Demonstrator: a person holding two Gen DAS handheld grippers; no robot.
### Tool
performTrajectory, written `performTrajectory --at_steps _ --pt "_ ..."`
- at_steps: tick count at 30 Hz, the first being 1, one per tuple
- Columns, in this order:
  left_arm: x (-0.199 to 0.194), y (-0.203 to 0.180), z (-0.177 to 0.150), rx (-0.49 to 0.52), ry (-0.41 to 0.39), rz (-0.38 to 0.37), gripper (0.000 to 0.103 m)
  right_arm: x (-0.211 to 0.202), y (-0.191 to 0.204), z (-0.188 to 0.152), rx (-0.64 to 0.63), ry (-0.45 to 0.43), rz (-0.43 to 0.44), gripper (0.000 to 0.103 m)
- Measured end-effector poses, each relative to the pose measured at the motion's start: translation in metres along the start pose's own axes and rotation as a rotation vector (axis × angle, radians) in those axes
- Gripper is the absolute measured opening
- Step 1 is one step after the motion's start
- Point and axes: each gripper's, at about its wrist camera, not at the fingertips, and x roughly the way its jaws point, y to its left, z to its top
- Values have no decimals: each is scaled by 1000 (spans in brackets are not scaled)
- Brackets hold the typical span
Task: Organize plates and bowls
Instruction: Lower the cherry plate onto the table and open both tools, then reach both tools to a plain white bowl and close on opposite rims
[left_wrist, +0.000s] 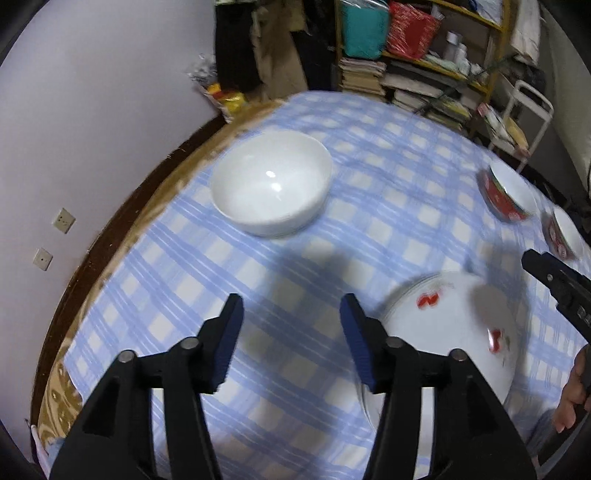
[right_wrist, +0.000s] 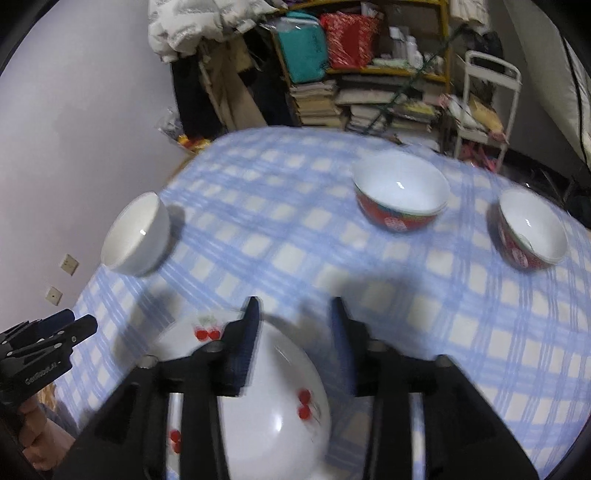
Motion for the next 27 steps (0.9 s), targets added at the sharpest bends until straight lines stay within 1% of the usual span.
performTrajectory --at_steps 1,3,4,5,7,9,10,13,17,20,23,27 --pt "0 5 7 -7 -8 11 64 0 4 6 -11 -10 15 66" --pt "0 14 18 -7 -27 42 74 2 15 18 -48 -11 36 71" --pt "1 17 21 -5 -31 56 77 4 18 22 -61 -7 39 76" --pt "2 22 27 -9 -38 72 82 7 24 27 -74 -1 43 79" --pt "6 34 37 -40 -35 95 85 12 32 35 -92 4 70 90" --pt "13 45 46 -81 -15 104 85 17 41 42 -98 -5 88 94" --pt "19 53 52 -110 2 96 85 21 47 47 -101 -8 96 96" --pt "29 66 64 -131 26 73 85 33 61 60 -111 -1 119 96" --pt "46 75 73 -144 23 84 85 47 78 74 -113 3 137 96" --pt "61 82 76 -185 39 64 85 57 91 83 -121 3 149 96" --pt "78 91 78 -233 61 46 85 70 102 89 -128 4 138 96" --pt "97 97 78 -268 81 28 85 88 115 95 -133 29 146 96"
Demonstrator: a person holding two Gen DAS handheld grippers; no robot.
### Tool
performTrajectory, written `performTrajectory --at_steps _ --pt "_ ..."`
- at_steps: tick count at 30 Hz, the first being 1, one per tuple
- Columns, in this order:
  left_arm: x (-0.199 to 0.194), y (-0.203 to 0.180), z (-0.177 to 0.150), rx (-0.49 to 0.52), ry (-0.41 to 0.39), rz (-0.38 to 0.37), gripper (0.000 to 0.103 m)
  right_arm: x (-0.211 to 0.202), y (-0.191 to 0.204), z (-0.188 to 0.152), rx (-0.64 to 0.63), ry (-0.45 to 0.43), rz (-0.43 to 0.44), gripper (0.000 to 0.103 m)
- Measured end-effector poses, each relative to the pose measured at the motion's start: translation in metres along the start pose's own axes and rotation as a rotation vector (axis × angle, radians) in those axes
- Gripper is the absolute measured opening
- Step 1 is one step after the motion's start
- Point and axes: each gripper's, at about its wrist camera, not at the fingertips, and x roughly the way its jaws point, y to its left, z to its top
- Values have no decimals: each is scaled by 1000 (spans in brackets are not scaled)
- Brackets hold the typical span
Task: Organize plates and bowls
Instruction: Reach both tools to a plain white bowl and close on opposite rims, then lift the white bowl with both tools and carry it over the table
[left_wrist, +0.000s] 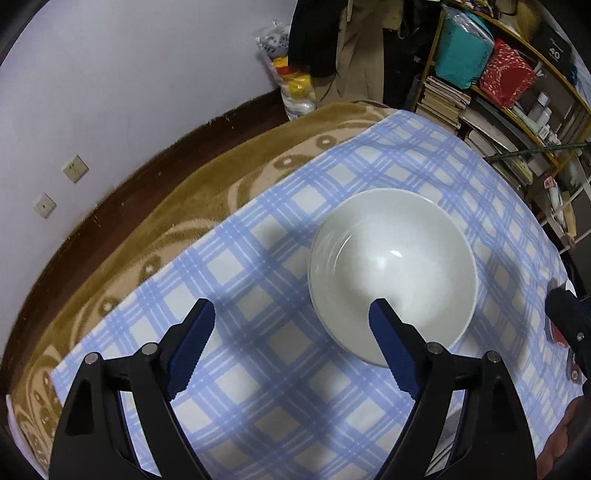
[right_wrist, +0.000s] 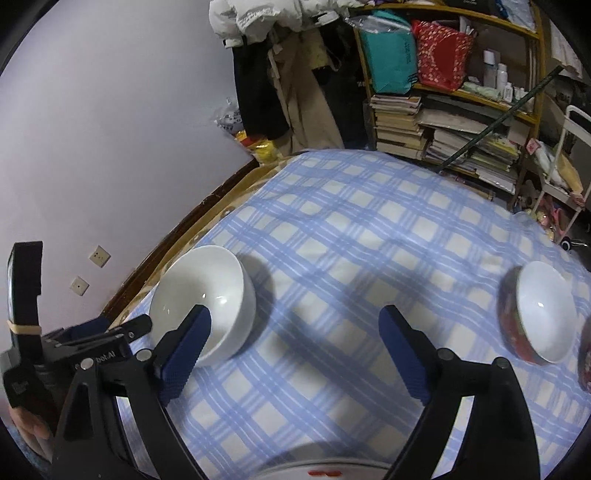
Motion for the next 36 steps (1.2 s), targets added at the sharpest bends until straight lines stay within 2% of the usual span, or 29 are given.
performTrajectory --at_steps 10,13,16,17,18,21,23,27,30,32,36 --pt "34 -3 2 -1 49 -31 82 51 8 5 37 95 32 96" --pt "43 -2 1 -6 70 -38 75 66 6 4 94 135 119 96" --pt "49 -1 1 -17 81 -59 60 79 5 2 138 171 146 95" --pt "51 0 1 -23 85 -68 52 83 6 1 140 174 136 92" --pt "52 0 0 -28 89 -78 45 86 7 0 138 179 133 83" --pt "55 2 -1 -48 87 -124 30 93 7 -4 147 202 85 59" --pt "56 0 -1 -50 89 -147 22 95 7 -7 161 200 87 48" --pt "60 -7 -2 -48 95 -119 20 98 13 -11 173 210 102 22" --pt "63 -9 -2 -66 101 -129 19 99 20 -13 148 226 81 15" --pt "61 -11 -2 -50 97 -145 14 100 27 -14 100 230 31 13" --pt "56 -13 -2 -39 94 -152 12 103 30 -17 62 257 -23 10"
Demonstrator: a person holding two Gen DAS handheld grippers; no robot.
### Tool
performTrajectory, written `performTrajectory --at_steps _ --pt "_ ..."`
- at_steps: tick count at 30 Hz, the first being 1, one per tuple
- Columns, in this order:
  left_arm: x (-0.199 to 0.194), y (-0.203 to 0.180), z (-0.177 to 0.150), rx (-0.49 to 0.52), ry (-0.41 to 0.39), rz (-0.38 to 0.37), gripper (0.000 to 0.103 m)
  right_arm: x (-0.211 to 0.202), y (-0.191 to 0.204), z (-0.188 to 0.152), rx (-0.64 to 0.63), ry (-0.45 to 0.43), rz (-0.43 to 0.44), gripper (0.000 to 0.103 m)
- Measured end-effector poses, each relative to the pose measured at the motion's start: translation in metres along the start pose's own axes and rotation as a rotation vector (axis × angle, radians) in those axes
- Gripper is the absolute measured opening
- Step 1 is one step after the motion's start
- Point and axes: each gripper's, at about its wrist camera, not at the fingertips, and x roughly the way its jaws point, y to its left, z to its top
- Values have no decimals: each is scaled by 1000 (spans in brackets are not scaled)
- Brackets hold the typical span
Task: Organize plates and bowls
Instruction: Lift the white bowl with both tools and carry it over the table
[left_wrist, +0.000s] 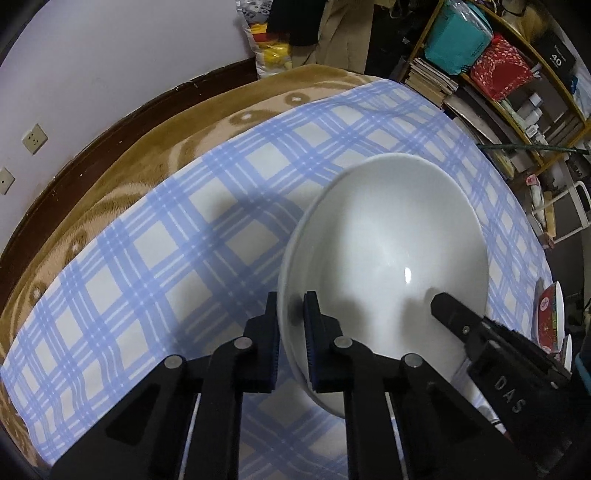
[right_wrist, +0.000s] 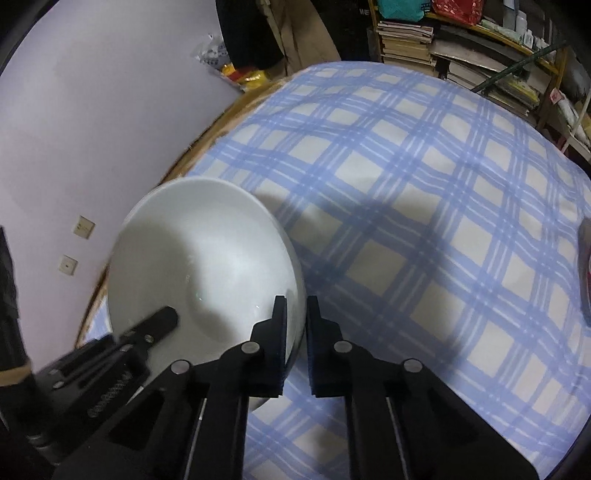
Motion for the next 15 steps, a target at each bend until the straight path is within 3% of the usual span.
performTrajectory --at_steps 15 --pt "-21 -22 -12 73 21 -80 12 -36 -10 -10 6 -23 -53 10"
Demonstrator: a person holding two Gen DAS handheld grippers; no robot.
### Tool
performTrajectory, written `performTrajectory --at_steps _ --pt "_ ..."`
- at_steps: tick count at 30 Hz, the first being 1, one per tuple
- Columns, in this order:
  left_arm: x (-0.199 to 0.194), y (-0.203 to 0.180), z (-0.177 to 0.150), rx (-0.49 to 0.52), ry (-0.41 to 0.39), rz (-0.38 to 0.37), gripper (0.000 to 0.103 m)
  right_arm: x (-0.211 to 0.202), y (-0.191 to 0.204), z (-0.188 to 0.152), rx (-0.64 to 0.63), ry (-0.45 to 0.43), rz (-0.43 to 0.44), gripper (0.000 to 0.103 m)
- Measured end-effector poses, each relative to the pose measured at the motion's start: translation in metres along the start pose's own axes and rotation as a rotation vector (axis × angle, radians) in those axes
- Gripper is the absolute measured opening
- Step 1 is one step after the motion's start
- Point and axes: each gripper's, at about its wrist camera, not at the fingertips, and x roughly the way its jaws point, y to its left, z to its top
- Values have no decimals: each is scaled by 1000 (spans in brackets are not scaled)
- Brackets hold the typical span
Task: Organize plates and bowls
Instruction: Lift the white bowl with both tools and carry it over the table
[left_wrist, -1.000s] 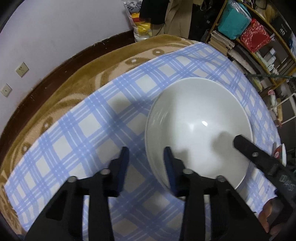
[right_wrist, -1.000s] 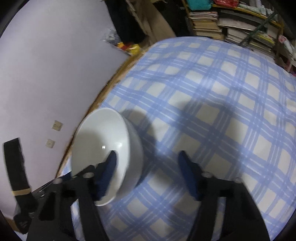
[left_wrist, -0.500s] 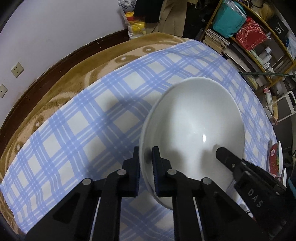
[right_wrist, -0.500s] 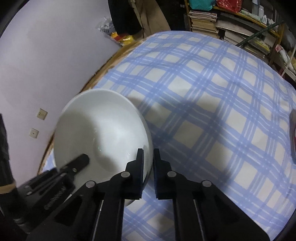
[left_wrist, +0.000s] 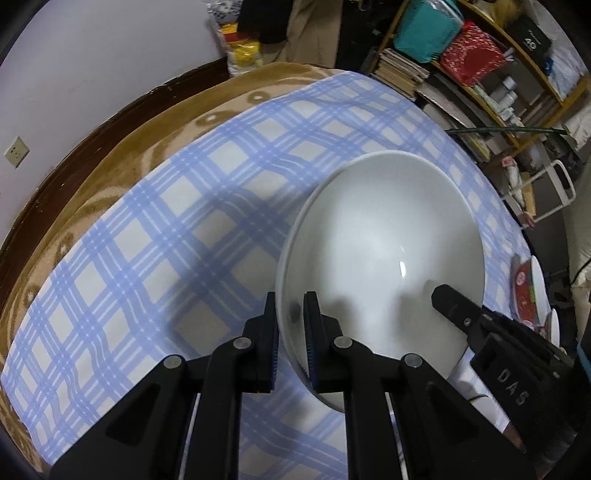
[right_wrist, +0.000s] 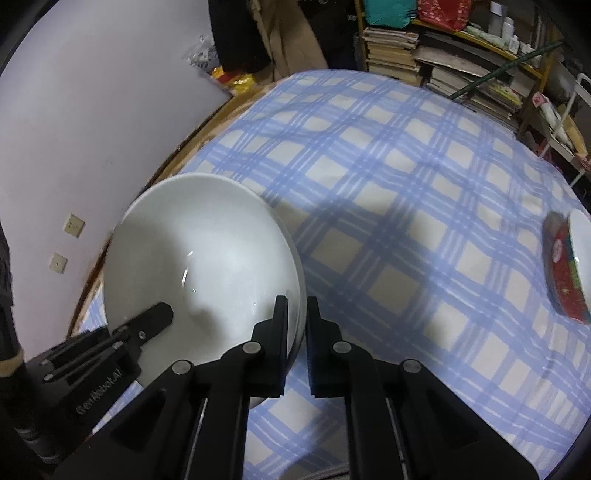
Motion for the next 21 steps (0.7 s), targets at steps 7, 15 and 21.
performTrajectory --at_steps 7,15,21 --pt "-11 -18 -1 30 -18 -67 12 -28 -16 1 -3 -34 -11 11" --pt "-10 -43 -6 58 -19 -97 12 -38 -37 -6 -9 -40 -40 11" --pt "3 -70 -11 100 7 -112 12 -42 -67 -13 36 -39 -49 11"
